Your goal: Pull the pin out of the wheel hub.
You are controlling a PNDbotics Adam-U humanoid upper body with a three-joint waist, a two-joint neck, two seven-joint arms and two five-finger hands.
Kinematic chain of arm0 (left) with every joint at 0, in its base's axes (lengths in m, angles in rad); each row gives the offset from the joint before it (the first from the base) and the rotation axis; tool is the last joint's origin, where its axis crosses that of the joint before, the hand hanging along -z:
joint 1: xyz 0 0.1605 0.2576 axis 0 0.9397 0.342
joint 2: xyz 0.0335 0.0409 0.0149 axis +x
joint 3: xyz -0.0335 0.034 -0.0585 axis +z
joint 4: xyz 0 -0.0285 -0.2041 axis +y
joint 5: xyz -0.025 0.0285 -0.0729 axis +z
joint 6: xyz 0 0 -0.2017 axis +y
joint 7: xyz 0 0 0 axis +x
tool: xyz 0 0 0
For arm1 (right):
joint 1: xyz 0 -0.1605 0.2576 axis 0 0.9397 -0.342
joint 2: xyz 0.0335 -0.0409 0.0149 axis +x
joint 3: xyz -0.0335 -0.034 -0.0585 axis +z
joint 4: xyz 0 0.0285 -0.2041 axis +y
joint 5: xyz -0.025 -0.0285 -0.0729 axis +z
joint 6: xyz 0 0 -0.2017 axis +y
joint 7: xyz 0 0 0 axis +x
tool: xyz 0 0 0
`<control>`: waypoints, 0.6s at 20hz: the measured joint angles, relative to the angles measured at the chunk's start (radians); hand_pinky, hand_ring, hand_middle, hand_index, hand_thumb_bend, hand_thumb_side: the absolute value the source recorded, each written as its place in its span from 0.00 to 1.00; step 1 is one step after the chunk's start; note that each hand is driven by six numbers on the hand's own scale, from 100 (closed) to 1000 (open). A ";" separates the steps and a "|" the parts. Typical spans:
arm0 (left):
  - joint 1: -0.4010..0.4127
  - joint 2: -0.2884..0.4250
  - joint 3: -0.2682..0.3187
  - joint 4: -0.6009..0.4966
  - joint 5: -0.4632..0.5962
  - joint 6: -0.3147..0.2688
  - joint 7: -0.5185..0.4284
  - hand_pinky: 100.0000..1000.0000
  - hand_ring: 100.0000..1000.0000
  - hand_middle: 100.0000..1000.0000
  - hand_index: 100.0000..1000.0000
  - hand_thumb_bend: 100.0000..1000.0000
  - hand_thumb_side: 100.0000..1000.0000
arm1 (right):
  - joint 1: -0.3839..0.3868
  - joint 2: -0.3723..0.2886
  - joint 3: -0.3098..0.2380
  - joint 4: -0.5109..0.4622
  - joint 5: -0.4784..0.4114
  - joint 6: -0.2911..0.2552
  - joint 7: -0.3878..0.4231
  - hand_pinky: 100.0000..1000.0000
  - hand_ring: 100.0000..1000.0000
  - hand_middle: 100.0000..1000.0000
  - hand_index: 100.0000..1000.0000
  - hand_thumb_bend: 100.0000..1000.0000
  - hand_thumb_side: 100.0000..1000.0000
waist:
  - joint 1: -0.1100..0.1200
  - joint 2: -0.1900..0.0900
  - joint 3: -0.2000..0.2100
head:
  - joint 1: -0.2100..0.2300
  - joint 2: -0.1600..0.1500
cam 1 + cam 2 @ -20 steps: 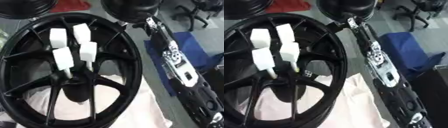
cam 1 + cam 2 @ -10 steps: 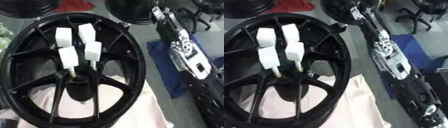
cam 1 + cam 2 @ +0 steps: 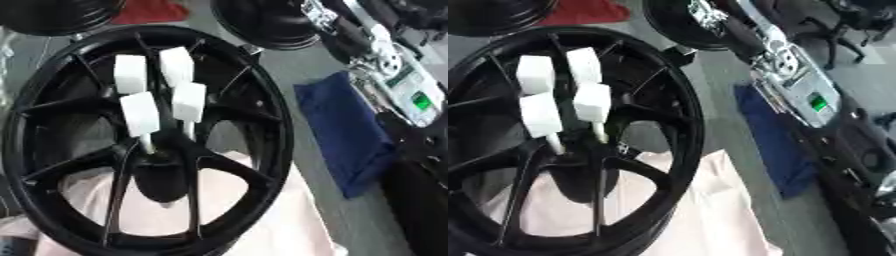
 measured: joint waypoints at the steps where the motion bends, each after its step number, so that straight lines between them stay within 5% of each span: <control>1: 0.000 0.000 0.000 0.000 0.000 0.000 0.000 0.76 0.56 0.59 0.76 0.34 0.62 | -0.004 -0.021 0.006 0.000 0.013 -0.015 0.022 0.92 0.71 0.64 0.78 0.00 0.49 | -0.001 0.000 0.000 | 0.000 0.000; 12: 0.000 0.001 0.000 0.000 -0.006 -0.004 -0.005 0.76 0.56 0.59 0.76 0.33 0.63 | -0.066 -0.245 0.072 -0.006 0.216 -0.193 0.188 0.86 0.73 0.66 0.78 0.00 0.37 | -0.016 0.012 0.007 | -0.003 0.000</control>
